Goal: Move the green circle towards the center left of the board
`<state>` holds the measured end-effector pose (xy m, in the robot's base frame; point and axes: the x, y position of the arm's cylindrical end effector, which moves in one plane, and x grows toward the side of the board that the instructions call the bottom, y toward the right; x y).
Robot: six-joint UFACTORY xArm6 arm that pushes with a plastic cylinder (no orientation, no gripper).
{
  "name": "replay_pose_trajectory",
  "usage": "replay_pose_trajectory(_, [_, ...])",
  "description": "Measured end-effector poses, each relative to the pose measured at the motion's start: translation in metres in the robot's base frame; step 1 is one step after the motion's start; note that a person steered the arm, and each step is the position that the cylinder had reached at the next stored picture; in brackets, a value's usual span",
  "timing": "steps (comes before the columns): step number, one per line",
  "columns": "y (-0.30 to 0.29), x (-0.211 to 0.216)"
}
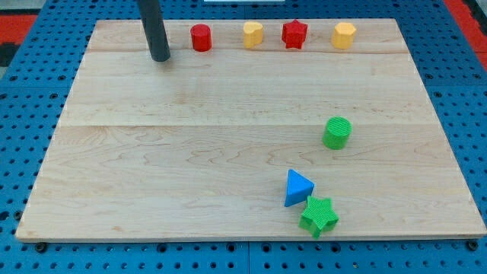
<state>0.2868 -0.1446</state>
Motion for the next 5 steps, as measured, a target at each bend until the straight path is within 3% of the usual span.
replay_pose_trajectory(3, [-0.018, -0.009])
replay_pose_trajectory(5, [-0.019, 0.007])
